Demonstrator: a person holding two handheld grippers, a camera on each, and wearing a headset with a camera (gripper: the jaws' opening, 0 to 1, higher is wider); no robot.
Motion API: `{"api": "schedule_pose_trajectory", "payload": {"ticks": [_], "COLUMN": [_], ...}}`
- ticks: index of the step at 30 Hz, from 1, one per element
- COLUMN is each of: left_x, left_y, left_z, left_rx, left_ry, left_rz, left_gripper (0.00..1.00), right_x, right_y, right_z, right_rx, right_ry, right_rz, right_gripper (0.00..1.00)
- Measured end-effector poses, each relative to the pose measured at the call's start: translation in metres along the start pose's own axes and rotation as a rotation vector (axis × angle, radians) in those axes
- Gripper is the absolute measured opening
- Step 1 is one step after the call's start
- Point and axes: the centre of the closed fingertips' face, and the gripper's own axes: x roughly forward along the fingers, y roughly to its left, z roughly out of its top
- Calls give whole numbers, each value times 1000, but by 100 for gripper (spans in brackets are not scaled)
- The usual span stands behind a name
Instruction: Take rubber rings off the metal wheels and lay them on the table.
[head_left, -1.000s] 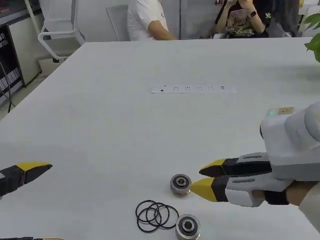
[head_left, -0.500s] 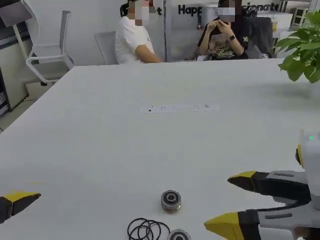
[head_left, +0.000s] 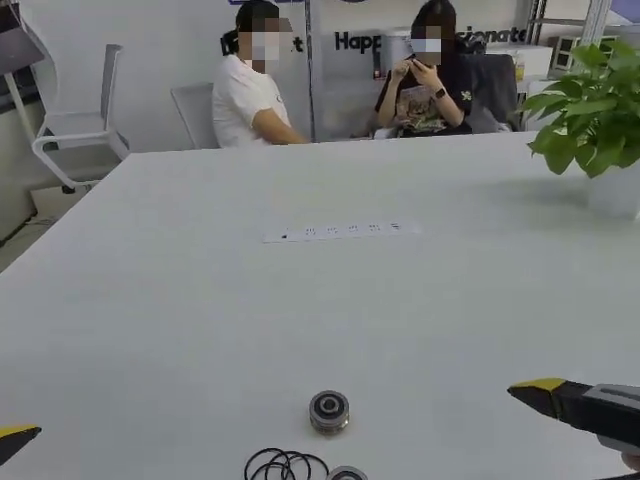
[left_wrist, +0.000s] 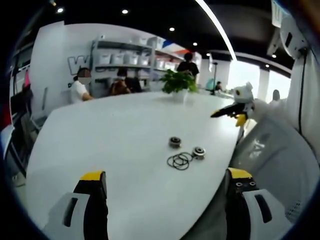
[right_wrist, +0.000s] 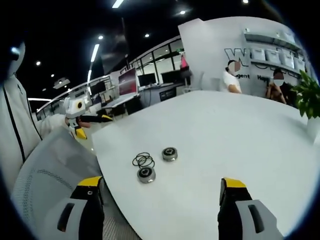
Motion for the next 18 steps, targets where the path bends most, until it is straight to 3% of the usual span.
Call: {"api": "schedule_pose_trajectory", "payload": {"ticks": [9,18], "left_x": [0,3], "left_y": [4,-4], "left_z": [-13,-25], "left_rx": [-25,-48], "left_ry": [22,56], "left_rz": [-4,-15], "left_gripper": [100,100], "right_x": [-7,-10], "right_y": [-6,-6], "right_z": [-23,-42], "right_rx": [67,81], "right_ry": [32,84], "right_rz": [-34,-55], "right_gripper": [99,99]}}
